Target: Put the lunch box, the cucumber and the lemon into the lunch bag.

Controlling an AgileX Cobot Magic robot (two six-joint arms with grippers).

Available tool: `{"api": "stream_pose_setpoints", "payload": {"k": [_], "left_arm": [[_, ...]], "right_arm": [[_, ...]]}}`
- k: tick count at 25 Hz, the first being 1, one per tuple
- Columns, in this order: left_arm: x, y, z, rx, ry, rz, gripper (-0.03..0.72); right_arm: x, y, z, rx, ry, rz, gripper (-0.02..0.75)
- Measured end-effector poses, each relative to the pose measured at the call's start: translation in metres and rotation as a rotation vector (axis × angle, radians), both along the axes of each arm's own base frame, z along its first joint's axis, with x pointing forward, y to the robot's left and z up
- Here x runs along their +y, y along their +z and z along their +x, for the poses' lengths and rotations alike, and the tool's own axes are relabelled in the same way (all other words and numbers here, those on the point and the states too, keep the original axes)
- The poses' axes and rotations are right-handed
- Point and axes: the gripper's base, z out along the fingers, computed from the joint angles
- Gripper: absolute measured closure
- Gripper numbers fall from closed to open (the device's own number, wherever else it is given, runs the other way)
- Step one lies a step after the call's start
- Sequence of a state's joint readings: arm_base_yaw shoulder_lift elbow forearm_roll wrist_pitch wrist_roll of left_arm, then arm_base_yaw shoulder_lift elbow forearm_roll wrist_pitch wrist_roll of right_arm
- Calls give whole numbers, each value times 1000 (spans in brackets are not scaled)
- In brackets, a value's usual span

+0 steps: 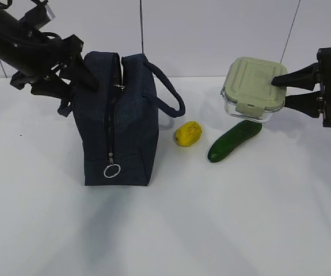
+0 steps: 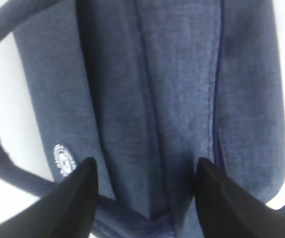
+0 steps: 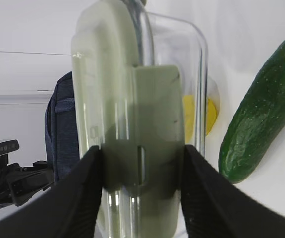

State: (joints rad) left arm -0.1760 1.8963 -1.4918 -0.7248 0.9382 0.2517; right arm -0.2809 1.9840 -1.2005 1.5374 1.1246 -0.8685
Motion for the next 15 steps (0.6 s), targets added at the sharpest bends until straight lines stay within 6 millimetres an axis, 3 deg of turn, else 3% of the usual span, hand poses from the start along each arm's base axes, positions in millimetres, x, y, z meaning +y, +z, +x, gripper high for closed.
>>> {"api": "stream_pose_setpoints", "payload": {"k": [4,9,15], "left_arm": [[-1,1,0,2,9,-13,386],[-1,1,0,3,11,-17,649],[-2,2,1,7,19,-37,682]], "right_arm": [[0,0,0,0,0,0,391],[0,0,0,0,0,0,391],[0,2,0,3,-8,10,391]]}}
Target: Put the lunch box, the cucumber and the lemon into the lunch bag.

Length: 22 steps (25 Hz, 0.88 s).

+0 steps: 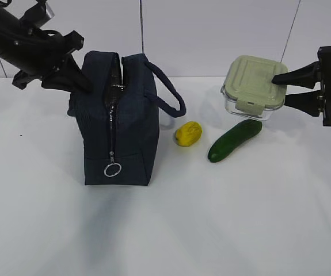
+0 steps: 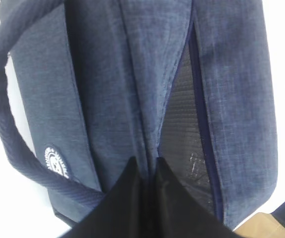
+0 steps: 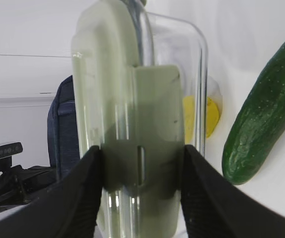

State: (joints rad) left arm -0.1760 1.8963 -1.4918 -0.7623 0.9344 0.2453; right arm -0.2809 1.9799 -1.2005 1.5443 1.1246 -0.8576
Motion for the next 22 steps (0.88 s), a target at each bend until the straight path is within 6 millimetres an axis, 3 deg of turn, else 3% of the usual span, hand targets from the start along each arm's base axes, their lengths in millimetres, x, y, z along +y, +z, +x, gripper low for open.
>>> {"api": "stream_pose_setpoints", "payload": {"k": [12,22], "left_arm": [[-2,1,-1,16,1,-33,683],[-29,2,-10,19,-65,-49,684]], "right_arm": [[6,34,-1,-76,-13,21,391],[73,68,13,-173,164,26,391]]}}
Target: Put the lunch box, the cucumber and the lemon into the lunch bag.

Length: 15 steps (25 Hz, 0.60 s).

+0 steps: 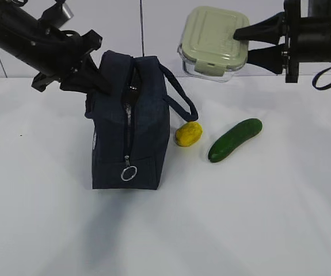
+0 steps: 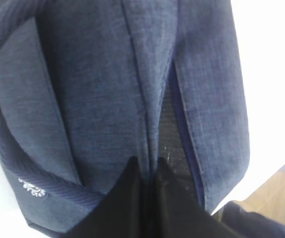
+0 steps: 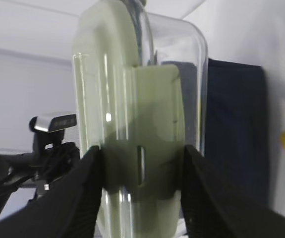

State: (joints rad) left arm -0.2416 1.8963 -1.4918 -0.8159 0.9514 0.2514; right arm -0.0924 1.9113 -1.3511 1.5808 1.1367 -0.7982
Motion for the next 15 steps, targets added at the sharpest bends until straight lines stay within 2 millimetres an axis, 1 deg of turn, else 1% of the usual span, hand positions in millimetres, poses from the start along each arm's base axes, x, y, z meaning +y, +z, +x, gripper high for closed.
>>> {"api": "stream_pose_setpoints", "payload": {"k": [4,7,10,15], "left_arm": [[-3,0,-1,-2,-10,-1,685],[-3,0,-1,-1,-9,-2,685],[-4,1,-1,1,-6,-22,685],[-5,2,-1,1,-4,-40,685]], "right_arm": [[18,17,3,-46,52,7,391],[29,23,3,-64,78,8,391],[36,25,3,-73,96,7,391],[47,23,1,-65,124,14,391]]}}
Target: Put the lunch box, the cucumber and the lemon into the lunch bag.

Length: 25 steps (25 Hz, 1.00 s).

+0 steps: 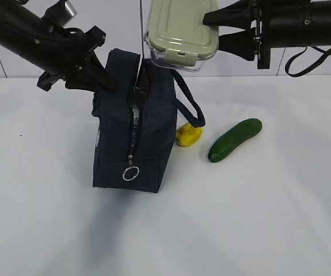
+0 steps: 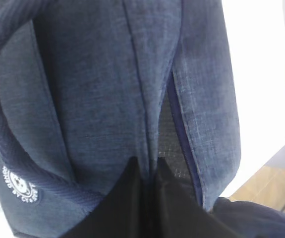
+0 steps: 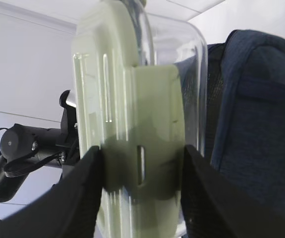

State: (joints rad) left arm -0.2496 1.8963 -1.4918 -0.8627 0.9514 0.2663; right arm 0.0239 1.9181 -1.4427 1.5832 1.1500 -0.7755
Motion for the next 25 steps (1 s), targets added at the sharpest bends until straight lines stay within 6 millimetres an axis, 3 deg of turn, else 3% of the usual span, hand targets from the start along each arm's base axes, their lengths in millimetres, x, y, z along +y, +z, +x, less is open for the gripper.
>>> {"api": "stream_pose_setpoints", "payload": {"k": [8,15,25], "left_arm": [[-1,1,0,0,1,-9,685],[-1,2,0,1,3,-24,685],[-2,2,0,2,-1,-25,685]], "right_arm": [[25,-24,3,59,57,3,391],[28,-54,12,129,65,-3,391],[29,-78,20,162,91,-52,391]]}}
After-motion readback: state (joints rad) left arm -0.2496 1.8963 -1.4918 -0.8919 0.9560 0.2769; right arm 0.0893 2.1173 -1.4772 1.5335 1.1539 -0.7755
